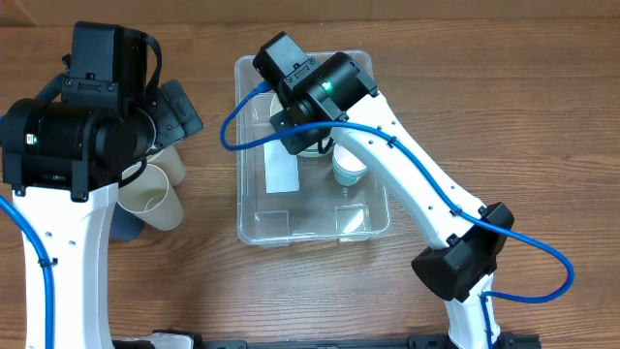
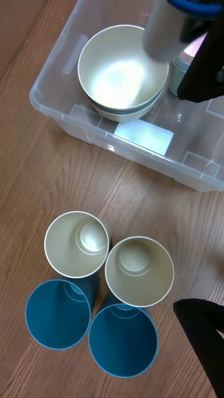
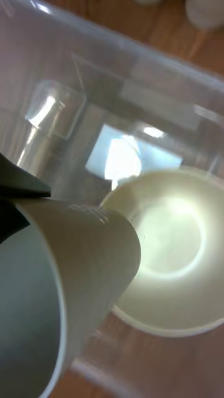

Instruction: Pack container

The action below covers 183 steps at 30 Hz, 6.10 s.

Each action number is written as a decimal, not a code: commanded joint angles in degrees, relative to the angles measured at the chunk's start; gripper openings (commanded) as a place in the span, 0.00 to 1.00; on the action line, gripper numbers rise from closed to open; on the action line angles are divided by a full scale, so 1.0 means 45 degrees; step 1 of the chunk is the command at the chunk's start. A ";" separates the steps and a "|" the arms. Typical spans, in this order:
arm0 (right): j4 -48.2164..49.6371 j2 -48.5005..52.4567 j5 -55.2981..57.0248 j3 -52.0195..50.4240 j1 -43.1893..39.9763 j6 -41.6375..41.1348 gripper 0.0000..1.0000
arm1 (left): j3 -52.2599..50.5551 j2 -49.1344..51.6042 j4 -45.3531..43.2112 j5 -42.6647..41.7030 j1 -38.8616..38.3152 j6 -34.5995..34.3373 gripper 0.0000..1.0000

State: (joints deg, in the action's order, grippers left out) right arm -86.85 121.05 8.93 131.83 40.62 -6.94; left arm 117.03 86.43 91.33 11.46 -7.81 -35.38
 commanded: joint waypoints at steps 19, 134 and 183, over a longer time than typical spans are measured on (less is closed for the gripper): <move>-0.0865 -0.0228 -0.0583 -0.2229 -0.1263 -0.2521 0.04 | 0.0015 0.0102 -0.0068 0.0272 0.0068 0.0253 1.00; -0.1064 -0.1894 -0.2016 0.0447 -1.2046 -0.4279 1.00 | 0.2997 0.4532 0.1219 -0.3269 -0.2977 0.5309 0.04; -0.1064 -0.1894 -0.2016 0.0442 -1.2046 -0.4284 1.00 | 0.3031 0.4245 0.1209 -0.3055 0.3609 0.4813 0.96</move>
State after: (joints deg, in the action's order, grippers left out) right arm -91.77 113.73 -0.03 132.70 -13.52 -25.71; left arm 132.35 105.97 96.62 2.79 0.86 -15.05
